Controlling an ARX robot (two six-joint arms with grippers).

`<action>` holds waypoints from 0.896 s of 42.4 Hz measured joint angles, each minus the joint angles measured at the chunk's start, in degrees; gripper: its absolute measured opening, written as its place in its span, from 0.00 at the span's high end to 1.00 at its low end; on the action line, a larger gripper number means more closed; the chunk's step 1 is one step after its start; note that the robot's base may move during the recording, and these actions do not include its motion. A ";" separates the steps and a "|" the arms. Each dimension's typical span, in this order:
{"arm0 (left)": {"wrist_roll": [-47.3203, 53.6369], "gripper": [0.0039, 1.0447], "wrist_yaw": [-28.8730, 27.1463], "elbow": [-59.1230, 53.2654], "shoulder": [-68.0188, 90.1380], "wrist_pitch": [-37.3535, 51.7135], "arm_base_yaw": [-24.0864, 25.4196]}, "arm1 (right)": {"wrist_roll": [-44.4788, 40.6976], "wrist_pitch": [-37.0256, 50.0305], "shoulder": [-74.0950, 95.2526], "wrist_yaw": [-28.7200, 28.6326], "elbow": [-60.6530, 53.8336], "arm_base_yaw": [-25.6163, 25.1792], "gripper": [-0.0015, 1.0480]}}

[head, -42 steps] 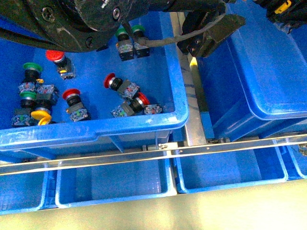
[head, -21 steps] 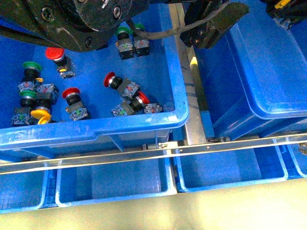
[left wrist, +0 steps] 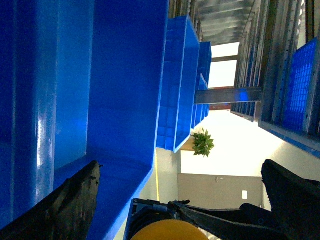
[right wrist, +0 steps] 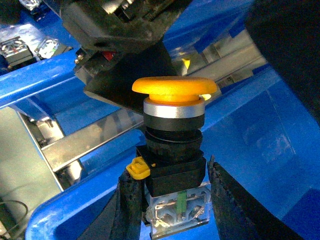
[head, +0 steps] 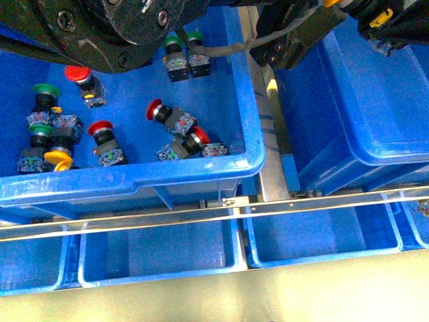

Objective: Pick red and yellow buttons and place in box

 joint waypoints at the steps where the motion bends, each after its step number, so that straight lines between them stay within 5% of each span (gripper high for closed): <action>1: 0.15 0.08 -0.04 0.00 0.00 -0.37 -0.02 | 0.13 0.09 0.09 0.00 0.00 0.09 0.70; 27: 5.70 0.08 -0.17 0.22 -0.59 -6.88 -0.72 | 0.24 0.68 0.61 1.33 -0.48 0.09 0.70; 38: -0.24 0.08 -1.11 0.20 -0.68 1.09 -0.81 | 0.24 0.37 -0.79 0.70 -0.35 -0.04 0.70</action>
